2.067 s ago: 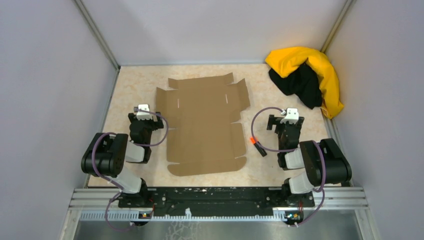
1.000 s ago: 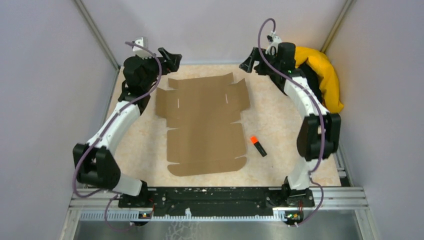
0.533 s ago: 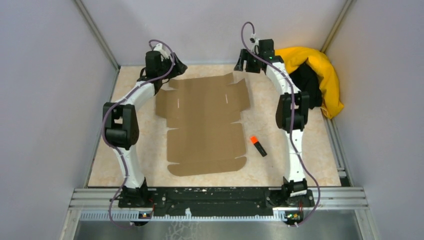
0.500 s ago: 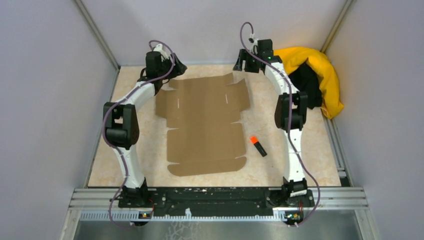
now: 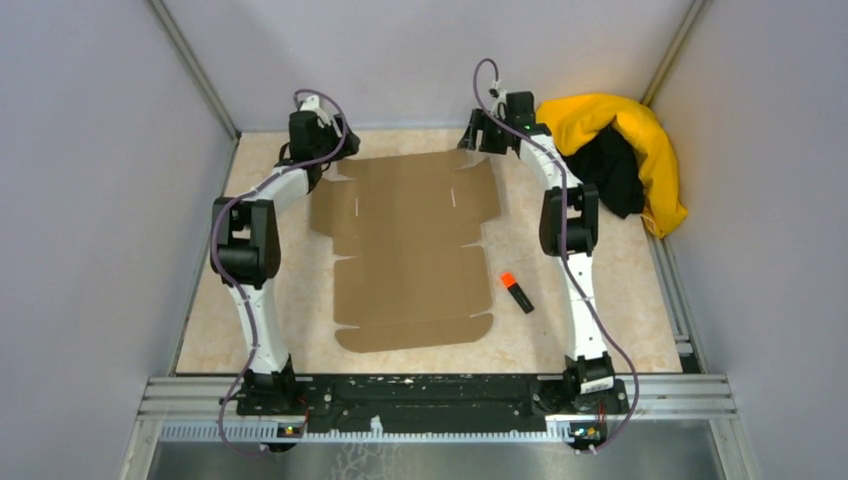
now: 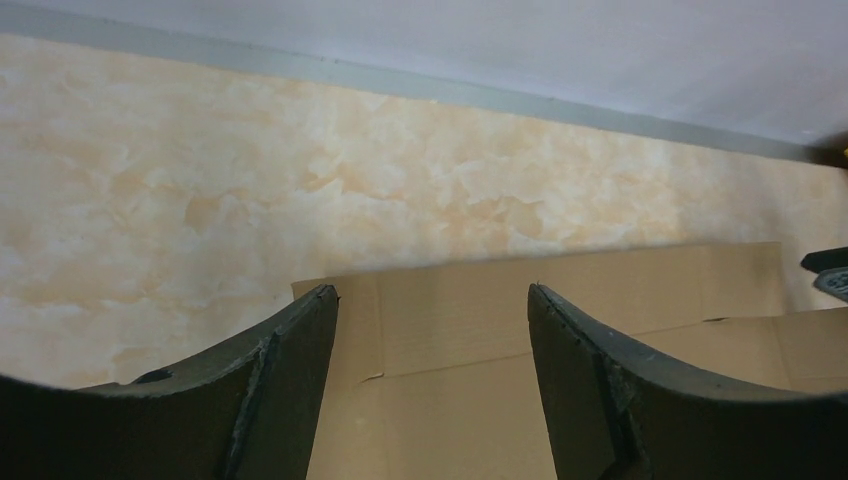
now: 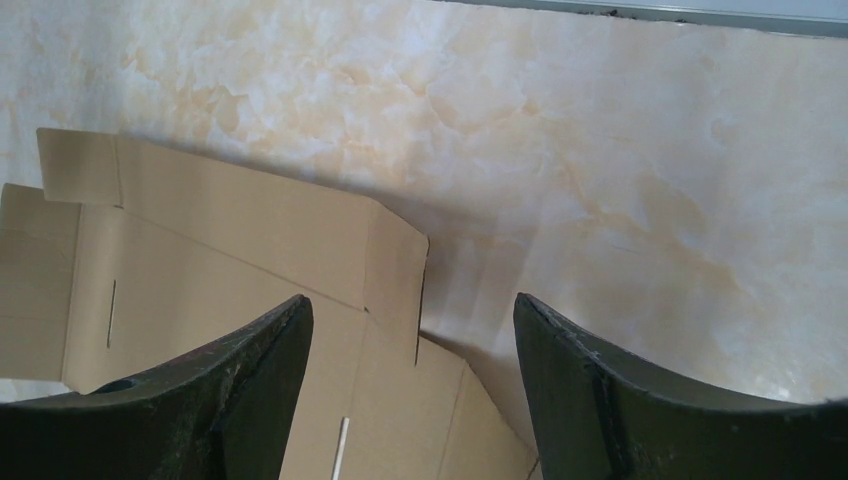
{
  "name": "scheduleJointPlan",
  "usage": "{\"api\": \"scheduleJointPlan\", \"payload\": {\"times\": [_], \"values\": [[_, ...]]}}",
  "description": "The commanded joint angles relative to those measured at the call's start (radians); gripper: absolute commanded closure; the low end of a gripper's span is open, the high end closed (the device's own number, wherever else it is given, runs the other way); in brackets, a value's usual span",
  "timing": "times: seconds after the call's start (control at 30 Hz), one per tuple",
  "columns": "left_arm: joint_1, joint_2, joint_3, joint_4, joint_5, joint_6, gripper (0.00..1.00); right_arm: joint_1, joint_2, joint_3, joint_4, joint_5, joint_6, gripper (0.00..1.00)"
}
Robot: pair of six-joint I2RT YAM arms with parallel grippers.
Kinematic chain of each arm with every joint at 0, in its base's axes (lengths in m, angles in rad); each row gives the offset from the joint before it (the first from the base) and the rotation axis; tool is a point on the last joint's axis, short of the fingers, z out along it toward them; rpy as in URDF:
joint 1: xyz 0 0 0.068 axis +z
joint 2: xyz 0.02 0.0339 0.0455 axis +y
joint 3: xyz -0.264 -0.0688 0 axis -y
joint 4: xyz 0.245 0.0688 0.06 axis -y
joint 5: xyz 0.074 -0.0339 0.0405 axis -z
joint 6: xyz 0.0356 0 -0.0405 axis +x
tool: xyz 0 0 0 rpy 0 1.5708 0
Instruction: Fold the paper box
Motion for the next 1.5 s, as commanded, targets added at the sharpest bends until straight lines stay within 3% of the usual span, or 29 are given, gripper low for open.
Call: {"api": "scheduleJointPlan", "payload": {"times": [0.0, 0.37, 0.6, 0.77, 0.83, 1.07, 1.13, 1.27, 1.37, 1.47], "values": [[0.008, 0.075, 0.012, 0.033, -0.001, 0.047, 0.24, 0.004, 0.066, 0.093, 0.109, -0.070, 0.044, 0.27], [0.013, 0.141, -0.036, 0.083, 0.023, 0.037, 0.25, 0.013, 0.104, 0.054, 0.130, -0.079, 0.063, 0.32], [0.011, 0.091, -0.126, 0.141, 0.047, 0.012, 0.29, 0.032, 0.062, -0.014, 0.125, -0.098, 0.027, 0.52], [0.010, 0.074, -0.157, 0.149, 0.097, -0.005, 0.48, 0.048, -0.009, -0.122, 0.145, -0.095, 0.010, 0.65], [0.008, 0.065, -0.164, 0.143, 0.105, -0.005, 0.50, 0.054, -0.049, -0.184, 0.167, -0.093, 0.007, 0.71], [-0.005, 0.004, -0.225, 0.150, 0.111, -0.017, 0.51, 0.068, -0.196, -0.403, 0.218, -0.084, -0.014, 0.76], [-0.011, -0.016, -0.252, 0.157, 0.117, -0.029, 0.51, 0.068, -0.239, -0.479, 0.249, -0.068, -0.015, 0.71], [-0.015, -0.042, -0.288, 0.183, 0.113, -0.038, 0.46, 0.060, -0.272, -0.508, 0.233, -0.027, -0.028, 0.44], [-0.014, -0.043, -0.262, 0.154, 0.118, -0.025, 0.41, 0.037, -0.283, -0.485, 0.212, -0.028, -0.010, 0.31], [-0.013, -0.056, -0.231, 0.119, 0.105, -0.008, 0.40, 0.023, -0.305, -0.461, 0.178, 0.004, -0.010, 0.03]]}}
